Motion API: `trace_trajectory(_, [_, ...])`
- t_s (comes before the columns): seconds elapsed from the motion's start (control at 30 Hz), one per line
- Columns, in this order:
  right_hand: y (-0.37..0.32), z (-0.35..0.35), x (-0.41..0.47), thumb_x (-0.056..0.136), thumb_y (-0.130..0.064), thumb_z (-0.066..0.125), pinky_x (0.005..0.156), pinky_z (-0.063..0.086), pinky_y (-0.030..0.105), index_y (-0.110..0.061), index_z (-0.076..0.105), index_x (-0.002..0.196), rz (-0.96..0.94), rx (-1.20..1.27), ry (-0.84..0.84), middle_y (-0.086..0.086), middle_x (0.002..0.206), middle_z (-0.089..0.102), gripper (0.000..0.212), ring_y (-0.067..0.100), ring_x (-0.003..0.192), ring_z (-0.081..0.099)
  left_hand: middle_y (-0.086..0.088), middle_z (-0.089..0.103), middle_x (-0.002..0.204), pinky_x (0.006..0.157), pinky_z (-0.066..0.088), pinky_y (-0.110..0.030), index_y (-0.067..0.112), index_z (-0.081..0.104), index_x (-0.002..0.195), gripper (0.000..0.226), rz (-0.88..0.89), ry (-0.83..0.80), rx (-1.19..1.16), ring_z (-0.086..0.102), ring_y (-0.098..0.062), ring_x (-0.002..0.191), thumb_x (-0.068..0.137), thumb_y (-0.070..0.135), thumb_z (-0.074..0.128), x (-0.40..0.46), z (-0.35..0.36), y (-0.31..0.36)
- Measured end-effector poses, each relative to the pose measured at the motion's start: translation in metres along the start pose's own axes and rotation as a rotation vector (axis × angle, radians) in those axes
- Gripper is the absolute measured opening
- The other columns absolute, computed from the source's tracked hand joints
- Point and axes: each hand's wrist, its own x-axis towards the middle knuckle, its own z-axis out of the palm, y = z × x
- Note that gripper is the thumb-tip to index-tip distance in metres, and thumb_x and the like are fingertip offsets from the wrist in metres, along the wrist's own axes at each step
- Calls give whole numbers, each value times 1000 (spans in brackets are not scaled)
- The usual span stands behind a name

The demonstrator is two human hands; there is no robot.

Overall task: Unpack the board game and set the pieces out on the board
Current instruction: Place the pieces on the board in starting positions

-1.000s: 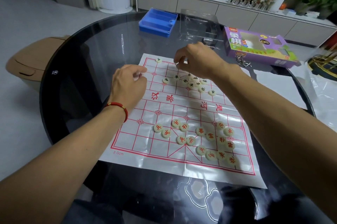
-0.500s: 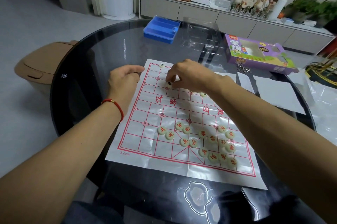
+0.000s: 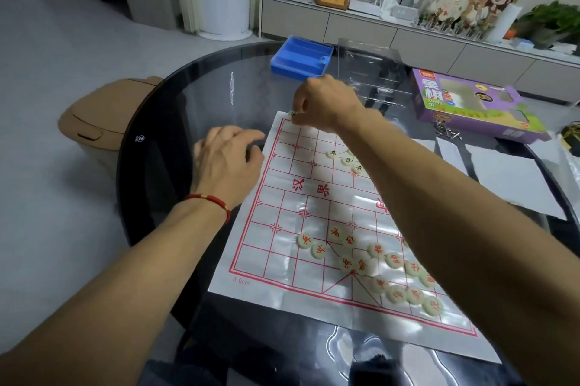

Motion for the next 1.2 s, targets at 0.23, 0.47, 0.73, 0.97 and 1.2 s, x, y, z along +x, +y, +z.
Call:
trace_trajectory(0.23, [-4,10,21,87,-35,74,79,61,45,-21,74,98,21,8,-48,0,97,72,18,24,87,68,-5,50,141,117,16,-61,26,58,133,37,-53,-3,164,36,-25,137,101,33,41,-1,4,-12])
trace_trajectory(0.47, [-2,16,25,89,-34,74,81,61,40,-18,74,104,2,5,-106,2,98,72,22,24,88,68,-8,45,145,117,14,-63,32,51,139,40,-31,-17,200,32,-28,140,102,37,38,-1,7,-12])
trace_trajectory(0.73, [6,8,23,84,-31,81,87,60,39,-21,75,109,-42,49,-119,-3,104,72,27,18,94,67,-11,38,149,118,10,-65,43,43,146,44,-9,-61,228,25,-31,143,102,41,37,0,9,-13])
trace_trajectory(0.97, [-1,11,23,88,-23,78,87,60,39,-19,76,108,-65,91,-69,0,106,73,21,20,95,69,-11,36,150,118,10,-65,46,45,143,42,-3,-57,252,24,-32,144,102,41,39,1,10,-14])
trace_trajectory(1.2, [-7,13,24,85,-17,79,85,60,44,-23,77,104,-92,61,-82,0,106,73,20,21,95,68,-11,37,150,117,10,-66,46,47,142,41,-6,-52,261,25,-32,144,102,42,37,1,11,-13])
